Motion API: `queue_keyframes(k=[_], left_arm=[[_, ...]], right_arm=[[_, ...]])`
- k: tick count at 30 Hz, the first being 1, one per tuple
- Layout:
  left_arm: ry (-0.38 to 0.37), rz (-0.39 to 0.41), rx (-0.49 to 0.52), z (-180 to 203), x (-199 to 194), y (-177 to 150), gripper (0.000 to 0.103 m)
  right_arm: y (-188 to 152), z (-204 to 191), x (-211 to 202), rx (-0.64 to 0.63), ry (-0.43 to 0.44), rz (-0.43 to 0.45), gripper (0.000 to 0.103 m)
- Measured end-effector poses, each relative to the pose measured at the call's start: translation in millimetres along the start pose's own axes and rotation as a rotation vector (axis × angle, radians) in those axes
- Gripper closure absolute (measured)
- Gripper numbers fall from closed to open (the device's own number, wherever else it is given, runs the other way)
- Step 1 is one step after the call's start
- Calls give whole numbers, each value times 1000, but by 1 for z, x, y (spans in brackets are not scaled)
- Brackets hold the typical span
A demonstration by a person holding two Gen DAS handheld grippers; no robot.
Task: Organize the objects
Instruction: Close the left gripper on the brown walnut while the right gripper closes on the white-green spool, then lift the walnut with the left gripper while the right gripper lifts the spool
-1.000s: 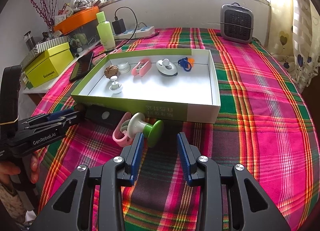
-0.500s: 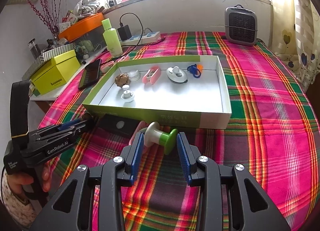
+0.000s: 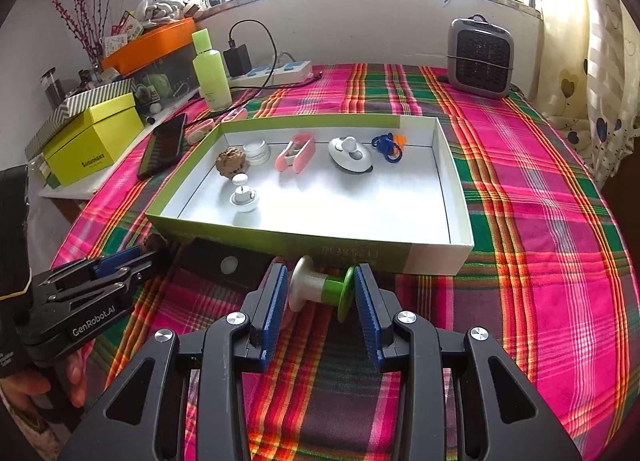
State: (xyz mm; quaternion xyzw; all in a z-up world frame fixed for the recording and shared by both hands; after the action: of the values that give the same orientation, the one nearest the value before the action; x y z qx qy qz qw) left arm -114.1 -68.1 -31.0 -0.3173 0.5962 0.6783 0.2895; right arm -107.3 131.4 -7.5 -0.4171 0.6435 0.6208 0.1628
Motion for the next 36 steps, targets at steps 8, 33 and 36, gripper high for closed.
queue_keyframes(k=[8,33,36], left_arm=[[-2,0,-1,-1,0,0,74],[-15,-3,-1,0,0,1,71],[-11,-3,0,0,1,2,70]], right_arm=[[-3,4,1,1,-16,-18,67],[-7,11,10,-56,-48,-39,67],[-8,12,12,-51,-53,-42,67]])
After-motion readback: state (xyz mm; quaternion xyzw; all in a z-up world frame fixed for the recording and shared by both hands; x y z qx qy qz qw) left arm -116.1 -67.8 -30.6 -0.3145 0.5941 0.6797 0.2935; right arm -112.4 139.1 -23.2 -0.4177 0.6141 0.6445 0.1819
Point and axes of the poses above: each gripper's, at about its wrist camera, not at the fingertips, and x roughly the way its jaws point, z to its right, y to its top, the point moved 4 cm from there along x, roughly the way its jaws point, and after that the axes turned 4 degrees about y, right-handed, at the moved point
